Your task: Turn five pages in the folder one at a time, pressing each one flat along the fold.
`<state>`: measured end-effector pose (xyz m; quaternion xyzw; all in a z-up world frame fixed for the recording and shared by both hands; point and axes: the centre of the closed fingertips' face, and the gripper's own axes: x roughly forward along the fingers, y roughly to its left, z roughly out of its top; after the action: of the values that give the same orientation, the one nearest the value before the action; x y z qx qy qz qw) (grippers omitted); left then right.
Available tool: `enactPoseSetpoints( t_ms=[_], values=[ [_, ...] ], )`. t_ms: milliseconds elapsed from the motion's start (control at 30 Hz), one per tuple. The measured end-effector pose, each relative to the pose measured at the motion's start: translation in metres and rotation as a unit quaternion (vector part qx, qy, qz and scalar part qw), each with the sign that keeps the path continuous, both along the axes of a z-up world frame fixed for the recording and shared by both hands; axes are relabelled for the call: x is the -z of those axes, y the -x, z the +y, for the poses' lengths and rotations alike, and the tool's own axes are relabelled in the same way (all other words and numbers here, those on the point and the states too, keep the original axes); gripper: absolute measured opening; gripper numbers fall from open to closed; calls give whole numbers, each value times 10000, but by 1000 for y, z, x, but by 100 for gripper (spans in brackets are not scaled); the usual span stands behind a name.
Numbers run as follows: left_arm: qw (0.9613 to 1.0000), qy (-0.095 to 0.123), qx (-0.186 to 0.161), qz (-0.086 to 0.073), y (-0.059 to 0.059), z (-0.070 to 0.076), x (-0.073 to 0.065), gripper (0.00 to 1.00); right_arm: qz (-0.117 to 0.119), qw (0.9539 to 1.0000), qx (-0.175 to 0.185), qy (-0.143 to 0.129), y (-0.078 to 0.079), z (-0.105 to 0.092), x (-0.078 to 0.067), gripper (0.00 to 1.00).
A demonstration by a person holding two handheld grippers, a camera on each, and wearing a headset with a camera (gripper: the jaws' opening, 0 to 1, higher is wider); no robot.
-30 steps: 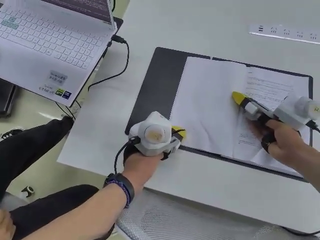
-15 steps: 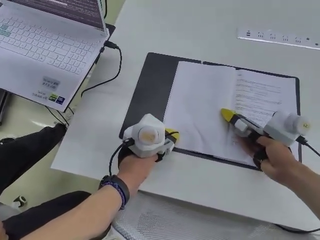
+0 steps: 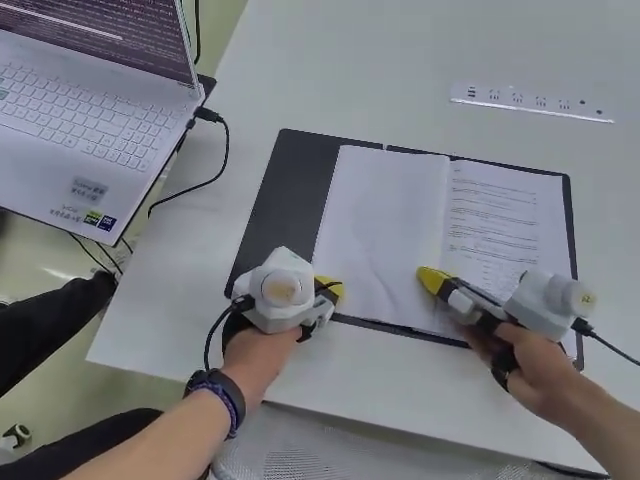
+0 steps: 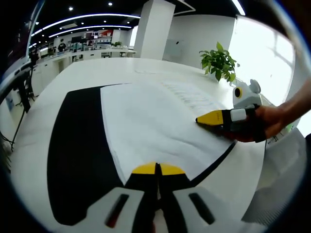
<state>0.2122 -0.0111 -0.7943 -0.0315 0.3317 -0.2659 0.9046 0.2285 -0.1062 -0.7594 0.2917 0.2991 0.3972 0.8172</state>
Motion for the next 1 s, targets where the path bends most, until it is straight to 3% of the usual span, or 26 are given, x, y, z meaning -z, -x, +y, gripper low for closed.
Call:
enactPoseSetpoints(
  t_ms=[533,1000],
  values=[
    [10000,-8,41,-14,2,-1,-3,0,112,9998,-134,-120,25,-10,13,0],
    [10000,-1,35,-36,2,-1,-4,0,151,9995,-228,-147,47,-12,15,0]
  ],
)
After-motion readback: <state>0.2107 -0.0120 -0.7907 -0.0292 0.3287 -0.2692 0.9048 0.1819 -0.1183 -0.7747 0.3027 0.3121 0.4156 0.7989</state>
